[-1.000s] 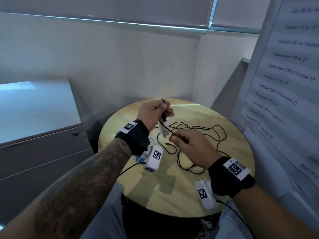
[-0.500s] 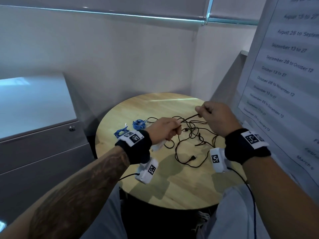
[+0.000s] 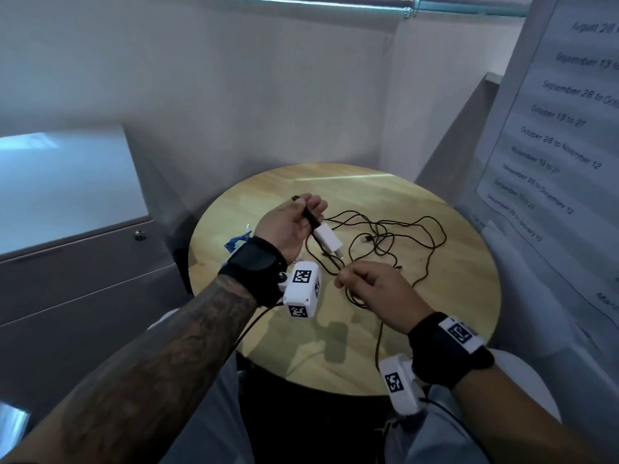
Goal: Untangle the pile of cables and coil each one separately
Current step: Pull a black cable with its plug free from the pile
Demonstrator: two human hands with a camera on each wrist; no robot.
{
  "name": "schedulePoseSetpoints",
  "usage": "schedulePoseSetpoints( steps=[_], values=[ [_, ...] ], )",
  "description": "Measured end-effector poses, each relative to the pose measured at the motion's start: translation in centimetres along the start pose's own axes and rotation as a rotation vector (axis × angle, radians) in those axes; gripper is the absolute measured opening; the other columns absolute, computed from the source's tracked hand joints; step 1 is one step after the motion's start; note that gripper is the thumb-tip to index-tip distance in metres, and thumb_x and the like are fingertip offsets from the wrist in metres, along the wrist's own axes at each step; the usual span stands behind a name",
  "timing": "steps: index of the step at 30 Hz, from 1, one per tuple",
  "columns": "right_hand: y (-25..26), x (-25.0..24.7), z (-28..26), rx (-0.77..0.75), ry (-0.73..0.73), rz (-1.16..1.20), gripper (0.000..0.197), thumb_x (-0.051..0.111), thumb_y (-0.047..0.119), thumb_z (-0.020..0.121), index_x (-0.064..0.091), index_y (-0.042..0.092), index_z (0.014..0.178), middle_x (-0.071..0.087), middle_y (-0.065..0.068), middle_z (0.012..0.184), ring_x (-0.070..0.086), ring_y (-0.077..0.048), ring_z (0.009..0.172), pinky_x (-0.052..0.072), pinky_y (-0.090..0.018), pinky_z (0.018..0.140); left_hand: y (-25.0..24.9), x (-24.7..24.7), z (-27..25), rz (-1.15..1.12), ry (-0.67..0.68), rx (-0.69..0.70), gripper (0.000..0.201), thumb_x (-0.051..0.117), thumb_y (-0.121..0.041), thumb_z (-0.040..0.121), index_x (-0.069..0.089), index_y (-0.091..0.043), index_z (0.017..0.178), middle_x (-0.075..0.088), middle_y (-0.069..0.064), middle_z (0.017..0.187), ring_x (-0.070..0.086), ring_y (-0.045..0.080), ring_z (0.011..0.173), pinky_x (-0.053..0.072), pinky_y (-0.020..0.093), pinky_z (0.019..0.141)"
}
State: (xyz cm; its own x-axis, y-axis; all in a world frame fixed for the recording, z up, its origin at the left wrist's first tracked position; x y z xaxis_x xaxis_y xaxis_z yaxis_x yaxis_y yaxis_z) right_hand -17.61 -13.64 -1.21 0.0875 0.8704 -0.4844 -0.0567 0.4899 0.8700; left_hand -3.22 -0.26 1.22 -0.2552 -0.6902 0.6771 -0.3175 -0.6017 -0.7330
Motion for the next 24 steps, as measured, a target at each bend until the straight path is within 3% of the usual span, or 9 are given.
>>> schedulePoseSetpoints(
  steps=[1, 4, 7, 9, 12, 16, 19, 22, 24],
  values=[
    [0.5, -0.4, -0.1, -0.011, -0.007, -0.021, 0.023, 0.059, 0.024, 0.101, 0.071, 0.017, 0.082, 0.05, -0.005, 0.06, 0.041, -0.007, 0.056, 0.034, -0.019, 0.054, 0.4, -0.4, 0.1, 0.075, -0.008, 0.041, 0.018, 0.037, -0.002, 0.103, 0.052, 0.004, 0.11, 0.069, 0.008, 0.077, 0.072, 0.02, 0.075, 0.056, 0.031, 0.079],
    [2.1, -1.8, 0.2, -0.058, -0.057, -0.008, 0.025, 0.061, 0.019, 0.099, 0.067, 0.014, 0.075, 0.053, 0.001, 0.064, 0.041, -0.006, 0.056, 0.034, -0.019, 0.055, 1.5, -0.7, -0.7, 0.566, 0.056, 0.162, 0.018, 0.044, 0.001, 0.1, 0.06, 0.007, 0.106, 0.067, 0.011, 0.081, 0.071, 0.015, 0.07, 0.059, 0.029, 0.076],
    [2.4, -3.2, 1.8, -0.099, -0.192, -0.025, 0.023, 0.064, 0.018, 0.097, 0.066, 0.018, 0.074, 0.059, 0.008, 0.064, 0.048, -0.007, 0.061, 0.04, -0.022, 0.058, 3.3, -0.4, -2.2, 0.892, 0.262, 0.092, 0.024, 0.041, -0.006, 0.103, 0.063, 0.004, 0.1, 0.064, 0.011, 0.078, 0.065, 0.017, 0.067, 0.052, 0.022, 0.064],
    [1.4, -4.0, 3.2, -0.099, -0.285, -0.076, 0.02, 0.064, 0.02, 0.096, 0.069, 0.015, 0.078, 0.061, 0.01, 0.062, 0.05, -0.003, 0.06, 0.041, -0.021, 0.058, 4.5, -0.4, -2.8, 0.872, 0.367, -0.054, 0.033, 0.035, -0.012, 0.106, 0.063, 0.005, 0.1, 0.06, 0.014, 0.076, 0.057, 0.024, 0.067, 0.047, 0.027, 0.065],
    [-1.1, -4.6, 5.0, -0.042, -0.344, -0.097, 0.02, 0.064, 0.023, 0.097, 0.072, 0.013, 0.082, 0.06, 0.015, 0.065, 0.051, 0.003, 0.06, 0.039, -0.014, 0.059, 5.0, -0.1, -3.0, 0.742, 0.424, -0.196, 0.033, 0.031, -0.009, 0.103, 0.06, 0.003, 0.092, 0.047, 0.009, 0.064, 0.045, 0.021, 0.058, 0.038, 0.032, 0.062],
    [-4.7, -2.7, 5.6, 0.105, -0.137, -0.089, 0.023, 0.057, 0.027, 0.101, 0.076, 0.017, 0.095, 0.069, 0.016, 0.089, 0.058, 0.013, 0.075, 0.042, -0.015, 0.071, 3.6, -0.5, -1.8, 0.277, 0.305, -0.328, 0.029, 0.029, -0.012, 0.1, 0.054, -0.005, 0.089, 0.035, 0.001, 0.064, 0.034, 0.015, 0.055, 0.039, 0.032, 0.067],
    [-5.5, -0.6, 4.8, 0.119, -0.004, -0.142, 0.027, 0.054, 0.032, 0.103, 0.075, 0.016, 0.101, 0.064, 0.013, 0.078, 0.053, 0.004, 0.062, 0.041, -0.02, 0.064, 2.6, -1.9, -0.2, -0.051, 0.207, -0.319, 0.028, 0.03, -0.011, 0.101, 0.056, -0.004, 0.099, 0.046, 0.0, 0.07, 0.047, 0.014, 0.063, 0.05, 0.03, 0.074],
    [-4.5, 1.3, 4.1, 0.102, 0.073, -0.153, 0.025, 0.054, 0.033, 0.103, 0.076, 0.022, 0.103, 0.064, -0.006, 0.074, 0.049, -0.009, 0.06, 0.037, -0.027, 0.058, 2.5, -3.9, 1.4, -0.058, 0.097, -0.174, 0.027, 0.029, -0.011, 0.104, 0.054, -0.005, 0.1, 0.06, 0.003, 0.079, 0.062, 0.014, 0.076, 0.054, 0.027, 0.083],
    [-3.8, 2.2, 3.6, 0.066, 0.106, -0.173, 0.026, 0.054, 0.033, 0.102, 0.077, 0.021, 0.104, 0.07, -0.011, 0.082, 0.058, -0.016, 0.067, 0.045, -0.029, 0.062, 2.5, -4.9, 2.4, -0.053, -0.014, -0.093, 0.024, 0.03, -0.01, 0.105, 0.053, -0.004, 0.104, 0.066, 0.003, 0.082, 0.067, 0.015, 0.08, 0.056, 0.027, 0.08]
  ],
)
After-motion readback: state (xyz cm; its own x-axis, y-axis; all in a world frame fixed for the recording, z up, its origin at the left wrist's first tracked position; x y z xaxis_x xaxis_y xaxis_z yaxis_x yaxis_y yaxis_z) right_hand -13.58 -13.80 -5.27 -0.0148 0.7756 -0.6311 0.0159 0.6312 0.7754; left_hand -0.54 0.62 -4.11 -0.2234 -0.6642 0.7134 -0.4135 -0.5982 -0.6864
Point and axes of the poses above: each hand's wrist, its own z-axis towards the middle knuckle, its own x-axis out of the palm, y = z × x, the point moved 2 cm from there along z, towards the middle knuckle
